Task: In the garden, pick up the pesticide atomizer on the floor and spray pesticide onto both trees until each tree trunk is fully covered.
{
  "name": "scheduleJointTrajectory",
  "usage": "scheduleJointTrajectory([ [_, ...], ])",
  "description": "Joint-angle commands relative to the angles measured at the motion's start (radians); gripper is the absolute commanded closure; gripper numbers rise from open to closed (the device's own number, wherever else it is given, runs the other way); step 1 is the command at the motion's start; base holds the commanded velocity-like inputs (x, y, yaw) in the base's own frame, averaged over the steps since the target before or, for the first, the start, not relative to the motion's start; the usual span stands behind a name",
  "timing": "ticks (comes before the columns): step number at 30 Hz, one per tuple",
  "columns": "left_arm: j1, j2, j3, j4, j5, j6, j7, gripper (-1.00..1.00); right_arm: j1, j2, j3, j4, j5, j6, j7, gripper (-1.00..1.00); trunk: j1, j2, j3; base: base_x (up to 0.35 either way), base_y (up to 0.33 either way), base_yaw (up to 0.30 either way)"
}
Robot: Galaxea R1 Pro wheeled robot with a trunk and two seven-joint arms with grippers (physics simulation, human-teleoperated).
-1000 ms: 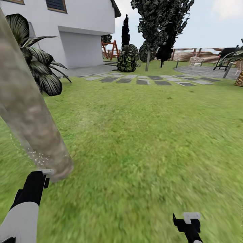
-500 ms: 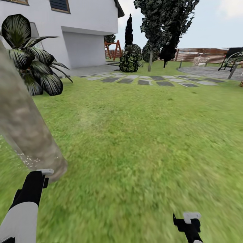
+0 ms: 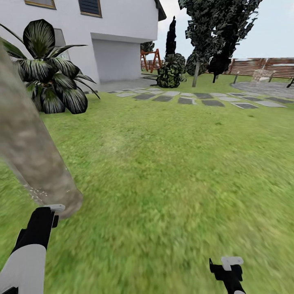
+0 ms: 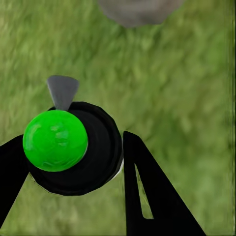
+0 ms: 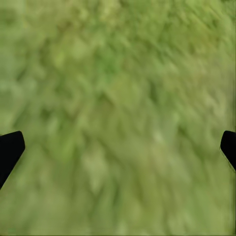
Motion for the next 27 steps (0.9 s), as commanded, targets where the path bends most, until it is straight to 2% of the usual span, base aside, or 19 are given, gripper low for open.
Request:
scheduleJointTrajectory([
  [1, -0.001, 0.000, 0.001, -0.001, -0.007, 0.003, -0.005, 1.00, 0.000, 0.000, 0.009, 0.000, -0.009, -0.002, -0.002, -1.00, 0.000, 0.000, -0.001, 0.232, -0.204, 0.003],
  [5, -0.001, 0.000, 0.000, -0.001, -0.006, 0.003, -0.005, 1.00, 0.000, 0.000, 0.010, 0.000, -0.009, -0.002, -0.002, -1.00, 0.000, 0.000, -0.001, 0.218, -0.215, 0.108],
  [13, -0.001, 0.000, 0.003, -0.004, -0.002, 0.003, -0.005, 1.00, 0.000, 0.000, 0.009, 0.000, -0.009, -0.002, -0.002, -1.00, 0.000, 0.000, -0.001, 0.130, -0.257, 0.268],
  [23, -0.020, 0.002, -0.006, 0.003, 0.002, 0.005, -0.022, 1.00, 0.000, 0.000, 0.009, 0.001, -0.009, -0.002, -0.002, -1.00, 0.000, 0.000, -0.001, 0.003, -0.021, 0.276],
  [27, -0.061, 0.003, -0.005, 0.000, 0.002, 0.011, -0.022, 1.00, 0.000, 0.000, 0.009, 0.000, -0.009, -0.002, -0.002, -1.00, 0.000, 0.000, -0.001, 0.000, 0.000, 0.268],
])
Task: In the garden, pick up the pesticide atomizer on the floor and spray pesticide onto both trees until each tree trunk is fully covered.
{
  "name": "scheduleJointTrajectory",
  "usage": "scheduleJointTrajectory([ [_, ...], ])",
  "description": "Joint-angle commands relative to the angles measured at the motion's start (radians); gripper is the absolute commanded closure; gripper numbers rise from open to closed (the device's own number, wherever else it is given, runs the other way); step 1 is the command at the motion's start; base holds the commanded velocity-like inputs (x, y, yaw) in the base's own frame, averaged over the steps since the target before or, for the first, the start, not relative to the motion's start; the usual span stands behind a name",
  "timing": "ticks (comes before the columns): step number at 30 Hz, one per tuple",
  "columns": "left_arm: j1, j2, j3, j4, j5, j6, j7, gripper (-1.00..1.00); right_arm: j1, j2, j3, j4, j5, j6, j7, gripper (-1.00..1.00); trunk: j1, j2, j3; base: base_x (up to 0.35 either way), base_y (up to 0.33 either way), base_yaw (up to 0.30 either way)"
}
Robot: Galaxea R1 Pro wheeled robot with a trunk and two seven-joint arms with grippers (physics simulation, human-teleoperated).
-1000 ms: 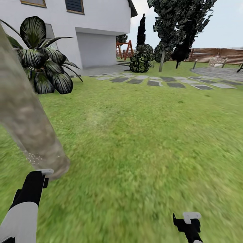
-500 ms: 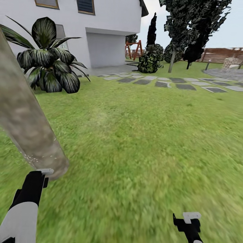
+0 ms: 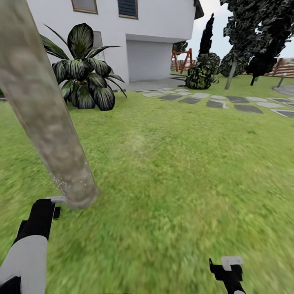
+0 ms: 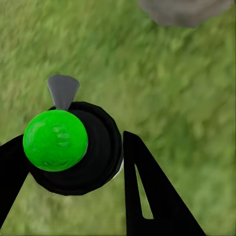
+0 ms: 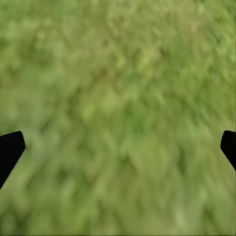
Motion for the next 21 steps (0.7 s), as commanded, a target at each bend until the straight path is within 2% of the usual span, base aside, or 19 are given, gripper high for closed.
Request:
scheduleJointTrajectory([
  [1, -0.017, -0.001, 0.002, -0.004, -0.010, 0.007, -0.007, 1.00, 0.000, 0.000, 0.009, 0.000, -0.009, -0.003, -0.002, -1.00, 0.000, 0.000, -0.001, 0.000, 0.000, 0.152],
  [6, -0.046, -0.003, -0.002, -0.013, -0.011, 0.031, -0.008, 1.00, 0.000, -0.006, 0.009, 0.002, -0.008, -0.003, -0.002, -1.00, 0.000, 0.000, -0.001, 0.000, 0.000, 0.027],
  [9, -0.096, 0.000, -0.003, -0.013, -0.012, 0.063, -0.010, 1.00, 0.000, -0.008, 0.009, 0.002, -0.007, -0.002, -0.002, -1.00, 0.000, 0.000, -0.001, 0.000, 0.000, 0.000],
  [14, -0.104, -0.002, -0.004, -0.015, -0.013, 0.089, -0.011, 1.00, 0.000, -0.008, 0.009, 0.002, -0.007, -0.003, -0.002, -1.00, 0.000, 0.000, -0.001, 0.003, -0.016, 0.000],
  [21, -0.106, -0.004, -0.018, -0.015, -0.013, 0.089, -0.010, 1.00, 0.000, -0.008, 0.009, 0.002, -0.008, -0.003, -0.002, -1.00, 0.000, 0.000, -0.001, 0.032, -0.249, 0.000],
])
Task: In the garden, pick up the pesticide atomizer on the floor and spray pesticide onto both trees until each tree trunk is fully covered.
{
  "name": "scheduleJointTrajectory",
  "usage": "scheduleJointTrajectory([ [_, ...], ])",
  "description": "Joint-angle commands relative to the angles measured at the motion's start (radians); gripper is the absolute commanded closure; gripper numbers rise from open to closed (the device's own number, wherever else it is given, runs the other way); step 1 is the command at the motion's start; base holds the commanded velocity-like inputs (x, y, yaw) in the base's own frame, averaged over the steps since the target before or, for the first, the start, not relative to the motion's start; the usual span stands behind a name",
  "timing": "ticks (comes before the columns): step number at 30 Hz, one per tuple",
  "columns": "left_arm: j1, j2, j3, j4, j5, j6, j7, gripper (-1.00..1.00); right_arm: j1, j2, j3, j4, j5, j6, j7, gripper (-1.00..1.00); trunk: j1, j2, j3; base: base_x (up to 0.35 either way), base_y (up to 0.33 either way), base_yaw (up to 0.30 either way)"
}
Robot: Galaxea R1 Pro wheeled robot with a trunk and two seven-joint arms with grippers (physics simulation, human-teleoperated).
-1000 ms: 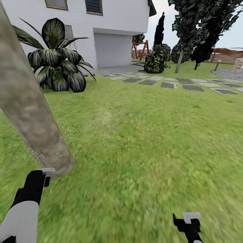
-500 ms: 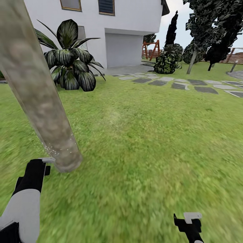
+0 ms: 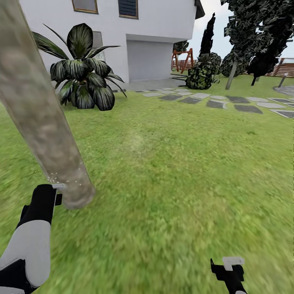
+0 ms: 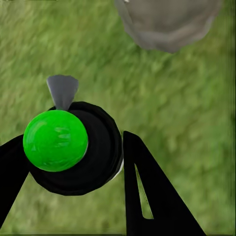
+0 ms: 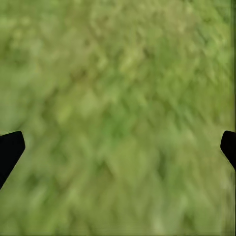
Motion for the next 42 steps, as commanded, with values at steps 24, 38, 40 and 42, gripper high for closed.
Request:
scheduleJointTrajectory([
  [24, 0.002, -0.005, 0.001, -0.046, -0.007, 0.007, -0.007, 1.00, 0.000, 0.000, 0.009, 0.000, -0.009, -0.001, -0.002, -1.00, 0.000, 0.000, -0.001, 0.101, -0.241, 0.000],
  [38, 0.016, 0.003, 0.003, -0.040, -0.007, 0.006, -0.006, 1.00, 0.000, 0.000, 0.009, -0.001, -0.010, -0.003, -0.002, -1.00, 0.000, 0.000, -0.001, 0.137, -0.260, 0.188],
  [40, 0.018, 0.006, 0.009, -0.033, -0.007, 0.001, -0.006, 1.00, 0.000, 0.000, 0.009, -0.001, -0.010, -0.003, -0.002, -1.00, 0.000, 0.000, -0.001, 0.210, -0.217, 0.275],
  [42, 0.019, 0.001, 0.009, -0.031, -0.006, 0.001, -0.005, 1.00, 0.000, 0.000, 0.009, -0.001, -0.010, -0.002, -0.002, -1.00, 0.000, 0.000, -0.001, 0.232, -0.197, 0.154],
])
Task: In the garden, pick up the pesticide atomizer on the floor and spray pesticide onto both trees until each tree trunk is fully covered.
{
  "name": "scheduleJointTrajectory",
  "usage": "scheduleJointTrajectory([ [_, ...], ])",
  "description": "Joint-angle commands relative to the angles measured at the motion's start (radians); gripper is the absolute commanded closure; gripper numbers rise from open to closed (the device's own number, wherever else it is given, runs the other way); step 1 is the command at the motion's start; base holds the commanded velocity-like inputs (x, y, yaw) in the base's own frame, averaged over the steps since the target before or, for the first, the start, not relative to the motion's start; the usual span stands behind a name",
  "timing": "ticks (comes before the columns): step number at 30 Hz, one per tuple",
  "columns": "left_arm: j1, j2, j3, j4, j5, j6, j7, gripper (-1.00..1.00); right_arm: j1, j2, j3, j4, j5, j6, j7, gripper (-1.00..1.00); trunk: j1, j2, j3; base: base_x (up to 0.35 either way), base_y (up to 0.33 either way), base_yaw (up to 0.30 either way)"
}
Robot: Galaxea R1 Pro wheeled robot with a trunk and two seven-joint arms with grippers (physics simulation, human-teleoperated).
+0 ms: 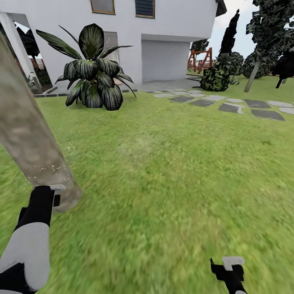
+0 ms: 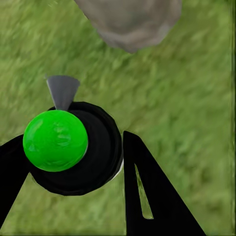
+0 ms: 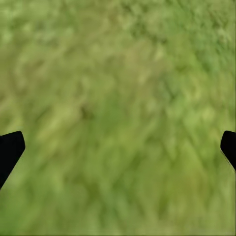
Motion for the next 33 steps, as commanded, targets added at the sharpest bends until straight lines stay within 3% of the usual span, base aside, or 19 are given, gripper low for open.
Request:
scheduleJointTrajectory([
  [1, 0.000, -0.004, 0.000, 0.000, -0.010, 0.003, -0.006, 1.00, 0.000, 0.000, 0.009, 0.001, -0.009, -0.003, -0.002, -1.00, 0.000, 0.000, -0.001, 0.237, -0.191, 0.053],
  [9, 0.003, -0.005, 0.006, 0.050, -0.014, -0.003, -0.001, 1.00, 0.000, 0.000, 0.009, 0.000, -0.009, -0.003, -0.002, -1.00, 0.000, 0.000, -0.001, 0.204, -0.094, 0.029],
  [14, 0.059, 0.005, 0.005, 0.049, -0.015, -0.008, 0.005, 1.00, 0.000, 0.000, 0.009, 0.001, -0.009, -0.003, -0.002, -1.00, 0.000, 0.000, -0.001, 0.006, -0.001, 0.244],
  [22, 0.071, -0.002, 0.005, 0.048, -0.014, -0.007, 0.009, 1.00, 0.000, 0.000, 0.009, 0.001, -0.009, -0.002, -0.001, -1.00, 0.000, 0.000, -0.001, 0.030, 0.004, 0.267],
  [31, 0.090, -0.007, 0.008, 0.062, -0.014, -0.039, 0.011, 1.00, 0.000, 0.001, 0.010, 0.002, -0.008, -0.002, -0.002, -1.00, 0.000, 0.000, -0.001, 0.299, 0.153, 0.022],
  [33, 0.093, -0.007, 0.030, 0.069, -0.014, -0.058, 0.011, 1.00, 0.000, 0.001, 0.009, 0.002, -0.008, -0.002, -0.002, -1.00, 0.000, 0.000, -0.001, 0.281, 0.232, 0.000],
])
